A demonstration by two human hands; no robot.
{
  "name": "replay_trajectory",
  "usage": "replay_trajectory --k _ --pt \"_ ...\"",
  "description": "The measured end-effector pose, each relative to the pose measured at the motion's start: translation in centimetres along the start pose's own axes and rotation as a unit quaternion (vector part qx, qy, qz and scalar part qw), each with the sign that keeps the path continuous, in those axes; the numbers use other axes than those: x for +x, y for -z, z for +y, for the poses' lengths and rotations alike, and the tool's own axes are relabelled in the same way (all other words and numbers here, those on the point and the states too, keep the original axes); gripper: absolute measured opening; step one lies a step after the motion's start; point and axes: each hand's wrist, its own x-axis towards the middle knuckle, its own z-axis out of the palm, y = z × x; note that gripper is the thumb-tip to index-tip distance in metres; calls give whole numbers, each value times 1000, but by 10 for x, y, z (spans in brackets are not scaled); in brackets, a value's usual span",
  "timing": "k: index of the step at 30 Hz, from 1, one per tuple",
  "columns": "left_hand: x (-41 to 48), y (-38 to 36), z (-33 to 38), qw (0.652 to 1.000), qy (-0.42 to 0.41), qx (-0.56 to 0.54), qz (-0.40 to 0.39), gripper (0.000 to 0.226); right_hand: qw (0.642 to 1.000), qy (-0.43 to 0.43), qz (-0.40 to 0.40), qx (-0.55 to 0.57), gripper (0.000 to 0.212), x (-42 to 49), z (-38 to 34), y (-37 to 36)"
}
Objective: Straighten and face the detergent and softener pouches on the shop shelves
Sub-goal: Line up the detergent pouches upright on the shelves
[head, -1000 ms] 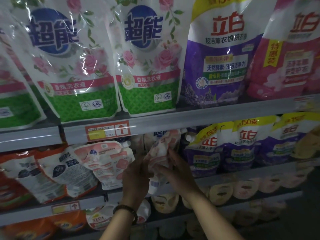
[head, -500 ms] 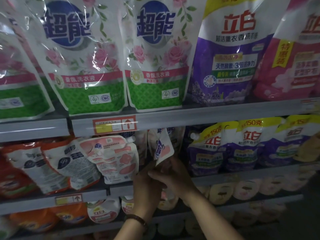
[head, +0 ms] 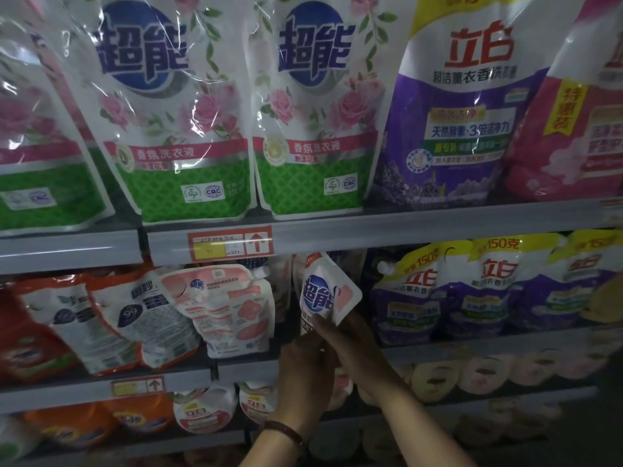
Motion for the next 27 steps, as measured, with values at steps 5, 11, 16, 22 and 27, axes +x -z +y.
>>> replay_trajectory --k 5,11,16,22,27 --pt "4 5 -1 998 -14 -18 -56 21 999 -25 3 -20 17 5 5 9" --pt "18 14 -11 990 -24 -39 -134 40 997 -57 -7 -56 45 4 3 30" --pt "41 22 -28 992 44 24 -112 21 997 -42 -13 -66 34 6 6 37" --pt "69 25 -45 988 73 -94 -96 24 992 -24 -7 -120 22 9 9 40" --pt "94 20 -54 977 149 -101 -111 59 961 25 27 -274 46 8 7 43"
